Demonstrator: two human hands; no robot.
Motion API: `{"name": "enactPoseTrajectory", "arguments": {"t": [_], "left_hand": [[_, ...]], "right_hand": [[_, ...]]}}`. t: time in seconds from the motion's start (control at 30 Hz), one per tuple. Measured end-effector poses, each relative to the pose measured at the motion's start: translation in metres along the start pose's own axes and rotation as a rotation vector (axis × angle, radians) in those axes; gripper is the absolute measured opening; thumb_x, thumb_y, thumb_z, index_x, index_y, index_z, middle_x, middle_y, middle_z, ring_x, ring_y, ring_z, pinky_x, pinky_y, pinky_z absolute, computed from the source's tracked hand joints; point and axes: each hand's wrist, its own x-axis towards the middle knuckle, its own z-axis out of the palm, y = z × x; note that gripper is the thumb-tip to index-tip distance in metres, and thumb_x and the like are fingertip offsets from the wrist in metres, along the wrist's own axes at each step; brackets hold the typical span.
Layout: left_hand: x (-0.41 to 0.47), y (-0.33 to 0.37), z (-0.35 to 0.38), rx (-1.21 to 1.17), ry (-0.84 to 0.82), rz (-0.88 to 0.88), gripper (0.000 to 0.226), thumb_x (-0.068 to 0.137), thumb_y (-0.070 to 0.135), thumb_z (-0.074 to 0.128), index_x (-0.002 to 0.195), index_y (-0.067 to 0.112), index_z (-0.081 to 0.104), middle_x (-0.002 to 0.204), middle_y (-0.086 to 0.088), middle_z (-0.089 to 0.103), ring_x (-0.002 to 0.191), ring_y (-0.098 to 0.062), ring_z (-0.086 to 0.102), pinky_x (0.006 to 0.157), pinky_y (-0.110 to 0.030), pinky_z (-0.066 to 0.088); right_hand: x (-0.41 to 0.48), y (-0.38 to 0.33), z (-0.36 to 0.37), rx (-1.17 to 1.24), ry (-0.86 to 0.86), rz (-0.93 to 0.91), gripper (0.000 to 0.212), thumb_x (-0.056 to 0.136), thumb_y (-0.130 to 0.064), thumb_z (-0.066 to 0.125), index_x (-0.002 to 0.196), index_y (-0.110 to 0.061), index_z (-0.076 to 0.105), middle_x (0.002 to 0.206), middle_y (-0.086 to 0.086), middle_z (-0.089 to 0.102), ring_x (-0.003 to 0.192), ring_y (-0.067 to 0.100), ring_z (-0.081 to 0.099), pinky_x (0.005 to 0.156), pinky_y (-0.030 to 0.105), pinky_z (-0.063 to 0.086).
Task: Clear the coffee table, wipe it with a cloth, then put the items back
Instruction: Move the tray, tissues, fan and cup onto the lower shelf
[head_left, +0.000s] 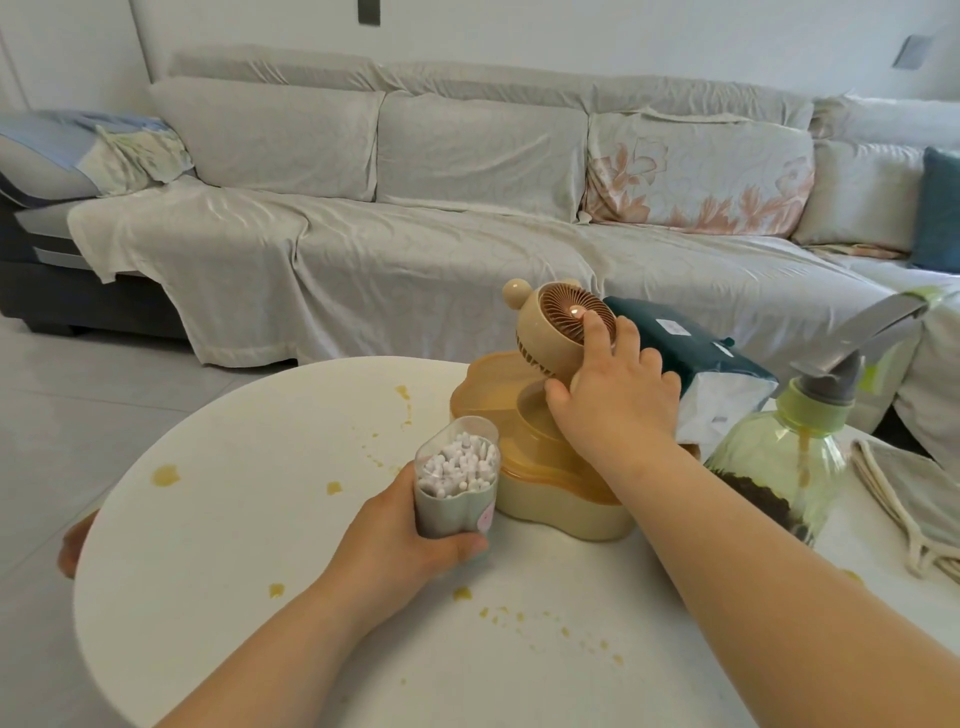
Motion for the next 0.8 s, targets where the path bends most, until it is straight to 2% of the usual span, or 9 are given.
{"name": "enactPoseTrajectory", "arguments": {"t": [0.17, 0.23, 0.3, 0.4, 0.47, 0.53, 0.63, 0.73, 0.8], "left_hand": [[0.002, 0.006, -0.006, -0.138, 0.089, -0.038, 0.046, 0.061, 0.024, 0.080, 0.096, 0.037, 0.052, 0.096, 0.019, 0.063, 0.080, 0.011, 0.060, 0.059, -0.003, 0.043], [0.005, 0.014, -0.011, -0.204, 0.098, -0.028, 0.055, 0.056, 0.030, 0.076, 0.106, 0.031, 0.052, 0.096, 0.012, 0.068, 0.086, 0.001, 0.063, 0.067, -0.012, 0.047], [0.010, 0.022, -0.016, -0.274, 0.073, 0.003, 0.056, 0.056, 0.028, 0.080, 0.106, 0.029, 0.054, 0.089, 0.015, 0.072, 0.084, 0.001, 0.065, 0.063, -0.011, 0.049], [0.023, 0.033, -0.018, -0.367, 0.045, -0.008, 0.036, 0.066, 0.031, 0.066, 0.099, 0.033, 0.053, 0.095, 0.012, 0.070, 0.089, -0.003, 0.063, 0.066, -0.015, 0.048], [0.033, 0.037, -0.013, -0.406, 0.031, -0.010, 0.036, 0.064, 0.034, 0.063, 0.099, 0.032, 0.054, 0.099, 0.011, 0.067, 0.090, -0.004, 0.064, 0.066, -0.016, 0.048], [0.040, 0.042, -0.004, -0.478, 0.032, -0.022, 0.032, 0.063, 0.036, 0.061, 0.094, 0.029, 0.056, 0.087, 0.014, 0.071, 0.079, 0.000, 0.067, 0.058, -0.013, 0.052], [0.050, 0.047, 0.008, -0.557, 0.086, -0.049, 0.009, 0.080, 0.029, 0.054, 0.088, 0.026, 0.057, 0.076, 0.014, 0.072, 0.071, -0.001, 0.068, 0.054, -0.013, 0.052], [0.056, 0.050, 0.017, -0.569, 0.150, -0.082, 0.015, 0.084, 0.030, 0.052, 0.094, 0.021, 0.057, 0.090, 0.005, 0.068, 0.079, -0.008, 0.067, 0.058, -0.017, 0.053], [0.057, 0.051, 0.022, -0.576, 0.179, -0.106, 0.023, 0.084, 0.030, 0.052, 0.103, 0.017, 0.054, 0.097, 0.001, 0.065, 0.087, -0.012, 0.062, 0.065, -0.022, 0.050]], "right_hand": [[-0.005, 0.002, 0.000, 0.101, -0.001, -0.033, 0.072, 0.083, -0.037, 0.046, 0.142, -0.022, 0.007, 0.155, 0.010, 0.004, 0.130, 0.032, 0.024, 0.105, 0.045, 0.023], [-0.008, 0.004, -0.001, 0.138, 0.033, -0.052, 0.071, 0.082, -0.033, 0.047, 0.141, -0.021, 0.010, 0.154, 0.009, 0.005, 0.134, 0.031, 0.018, 0.108, 0.044, 0.019], [-0.011, 0.005, -0.004, 0.179, 0.061, -0.073, 0.069, 0.083, -0.030, 0.047, 0.141, -0.020, 0.012, 0.154, 0.008, 0.005, 0.137, 0.029, 0.011, 0.112, 0.042, 0.012], [-0.021, 0.006, -0.011, 0.295, 0.127, -0.151, 0.062, 0.085, -0.024, 0.047, 0.140, -0.017, 0.019, 0.153, 0.007, 0.010, 0.138, 0.023, 0.006, 0.112, 0.035, 0.003], [-0.032, 0.010, -0.015, 0.370, 0.154, -0.216, 0.057, 0.086, -0.020, 0.046, 0.138, -0.015, 0.025, 0.152, 0.006, 0.016, 0.137, 0.019, 0.008, 0.110, 0.027, 0.000], [-0.041, 0.018, -0.016, 0.427, 0.126, -0.231, 0.053, 0.088, -0.018, 0.045, 0.137, -0.014, 0.027, 0.152, 0.004, 0.017, 0.136, 0.015, 0.008, 0.108, 0.021, -0.001], [-0.049, 0.028, -0.014, 0.499, 0.038, -0.168, 0.053, 0.090, -0.018, 0.042, 0.139, -0.020, 0.022, 0.153, -0.003, 0.007, 0.138, 0.009, 0.001, 0.107, 0.020, -0.001], [-0.054, 0.032, -0.009, 0.603, 0.044, -0.085, 0.056, 0.090, -0.017, 0.043, 0.141, -0.021, 0.018, 0.153, -0.007, 0.000, 0.138, 0.006, -0.003, 0.107, 0.018, -0.003], [-0.060, 0.032, -0.008, 0.662, 0.084, -0.082, 0.054, 0.090, -0.015, 0.045, 0.139, -0.020, 0.024, 0.148, -0.010, 0.011, 0.134, 0.000, 0.004, 0.102, 0.005, -0.004]]}}
